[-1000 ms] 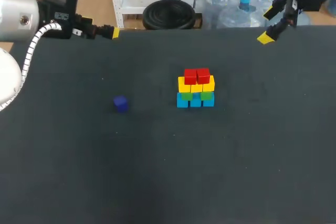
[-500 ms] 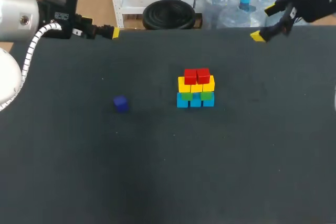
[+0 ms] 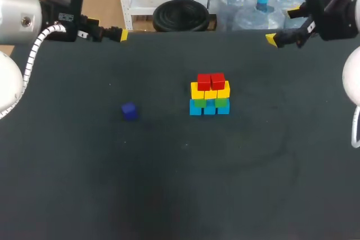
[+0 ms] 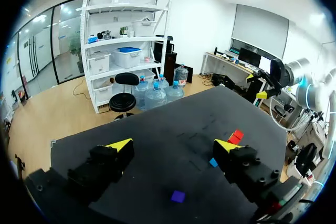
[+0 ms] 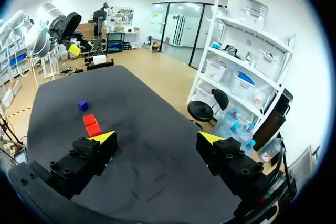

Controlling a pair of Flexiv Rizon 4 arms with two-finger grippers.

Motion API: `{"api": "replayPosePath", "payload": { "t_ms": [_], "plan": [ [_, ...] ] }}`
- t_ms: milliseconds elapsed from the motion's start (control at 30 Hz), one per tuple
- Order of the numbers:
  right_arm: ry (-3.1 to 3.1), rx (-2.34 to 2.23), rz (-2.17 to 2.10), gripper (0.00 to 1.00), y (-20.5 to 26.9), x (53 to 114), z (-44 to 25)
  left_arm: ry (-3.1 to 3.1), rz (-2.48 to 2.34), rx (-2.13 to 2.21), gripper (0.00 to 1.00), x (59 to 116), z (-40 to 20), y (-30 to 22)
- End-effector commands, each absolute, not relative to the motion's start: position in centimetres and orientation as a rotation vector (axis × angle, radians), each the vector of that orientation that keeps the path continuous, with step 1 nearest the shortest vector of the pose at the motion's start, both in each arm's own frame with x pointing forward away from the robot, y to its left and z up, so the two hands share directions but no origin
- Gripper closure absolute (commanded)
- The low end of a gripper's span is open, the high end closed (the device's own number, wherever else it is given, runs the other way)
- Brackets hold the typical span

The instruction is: Place the blue cubes, place green cubes on the blue cubes, place the yellow cubes on the green cubes, then place the red cubes on the yellow cubes, and place purple cube on the red cubes.

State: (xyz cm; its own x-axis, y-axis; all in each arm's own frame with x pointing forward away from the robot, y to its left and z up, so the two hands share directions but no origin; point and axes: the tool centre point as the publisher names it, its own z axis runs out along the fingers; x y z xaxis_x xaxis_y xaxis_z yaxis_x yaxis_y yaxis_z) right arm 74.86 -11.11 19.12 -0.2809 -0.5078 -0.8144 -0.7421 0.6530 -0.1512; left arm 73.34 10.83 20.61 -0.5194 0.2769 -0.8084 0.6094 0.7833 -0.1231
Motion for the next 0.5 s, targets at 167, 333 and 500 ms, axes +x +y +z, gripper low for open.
{"api": "replayPosePath", "payload": {
  "t_ms": [167,333,500],
  "plan": [
    [1.964,-0.919,0.216,0.0,-10.9,74.6,19.4,2.125,-0.51,0.659,0.0,73.4,20.5,11.0],
    [1.964,-0.919,0.216,0.0,-10.9,74.6,19.4,2.125,-0.51,0.659,0.0,73.4,20.5,11.0],
    [1.964,-0.919,0.216,0.0,-10.9,74.6,19.4,2.372,-0.347,1.044,0.0,71.6,16.8,11.6]
  ]
}}
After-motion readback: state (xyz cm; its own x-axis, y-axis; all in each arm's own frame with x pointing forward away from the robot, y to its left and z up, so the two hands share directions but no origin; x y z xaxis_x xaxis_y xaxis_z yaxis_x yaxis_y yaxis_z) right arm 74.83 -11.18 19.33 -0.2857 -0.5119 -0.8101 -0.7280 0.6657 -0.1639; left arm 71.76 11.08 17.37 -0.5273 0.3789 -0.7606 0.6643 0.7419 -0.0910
